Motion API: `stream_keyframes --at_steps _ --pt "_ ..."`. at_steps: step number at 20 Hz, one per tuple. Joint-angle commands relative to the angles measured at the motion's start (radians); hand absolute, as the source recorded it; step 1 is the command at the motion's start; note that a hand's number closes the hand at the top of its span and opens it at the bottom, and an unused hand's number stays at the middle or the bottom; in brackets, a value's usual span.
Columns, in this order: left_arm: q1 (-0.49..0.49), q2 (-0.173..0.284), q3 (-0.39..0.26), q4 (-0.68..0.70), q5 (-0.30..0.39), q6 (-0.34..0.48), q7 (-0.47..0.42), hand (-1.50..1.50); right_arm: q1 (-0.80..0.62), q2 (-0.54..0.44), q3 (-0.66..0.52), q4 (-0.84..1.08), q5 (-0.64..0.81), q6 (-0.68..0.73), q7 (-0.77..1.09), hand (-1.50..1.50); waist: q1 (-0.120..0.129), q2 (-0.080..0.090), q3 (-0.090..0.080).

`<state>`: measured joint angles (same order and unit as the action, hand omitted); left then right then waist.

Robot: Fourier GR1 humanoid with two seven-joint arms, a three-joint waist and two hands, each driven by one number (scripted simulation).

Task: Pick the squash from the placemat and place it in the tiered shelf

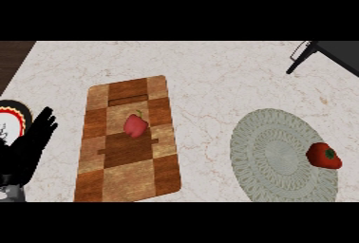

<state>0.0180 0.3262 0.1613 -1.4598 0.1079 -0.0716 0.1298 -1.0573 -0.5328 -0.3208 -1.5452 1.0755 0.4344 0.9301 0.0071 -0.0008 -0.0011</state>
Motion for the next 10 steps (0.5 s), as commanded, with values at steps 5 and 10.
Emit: stream_keyframes --at_steps 5,10 --pt "0.007 -0.04 -0.018 0.002 -0.032 0.016 -0.03 0.0 -0.077 -0.156 -0.066 0.295 0.01 -0.048 -0.096 1.5 0.009 0.005 0.001" --pt "0.018 -0.078 -0.043 -0.004 -0.075 0.053 -0.036 0.0 -0.088 -0.19 -0.009 0.406 0.068 -0.101 -0.128 1.5 0.008 0.004 0.001"
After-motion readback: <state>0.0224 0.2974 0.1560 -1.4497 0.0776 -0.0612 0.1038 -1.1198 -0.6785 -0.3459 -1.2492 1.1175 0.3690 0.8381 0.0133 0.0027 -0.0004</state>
